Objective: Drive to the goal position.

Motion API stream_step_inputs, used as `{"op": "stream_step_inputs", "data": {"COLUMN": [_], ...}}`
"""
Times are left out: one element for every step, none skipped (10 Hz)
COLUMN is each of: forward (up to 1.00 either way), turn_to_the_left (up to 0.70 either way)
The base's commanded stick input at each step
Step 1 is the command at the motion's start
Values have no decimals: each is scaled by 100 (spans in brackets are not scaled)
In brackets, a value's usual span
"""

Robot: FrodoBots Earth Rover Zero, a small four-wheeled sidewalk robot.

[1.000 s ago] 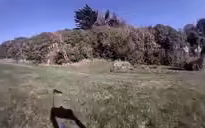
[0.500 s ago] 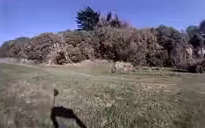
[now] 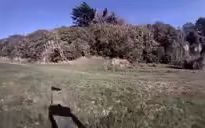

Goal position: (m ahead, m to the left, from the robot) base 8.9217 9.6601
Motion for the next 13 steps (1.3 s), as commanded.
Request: {"op": "stream_step_inputs", "data": {"forward": [70,70,70,70,70,70,70,70,70,70,70,70,70], "turn_to_the_left": [0,0,0,0,0,0,0,0,0,0,2,4,35]}}
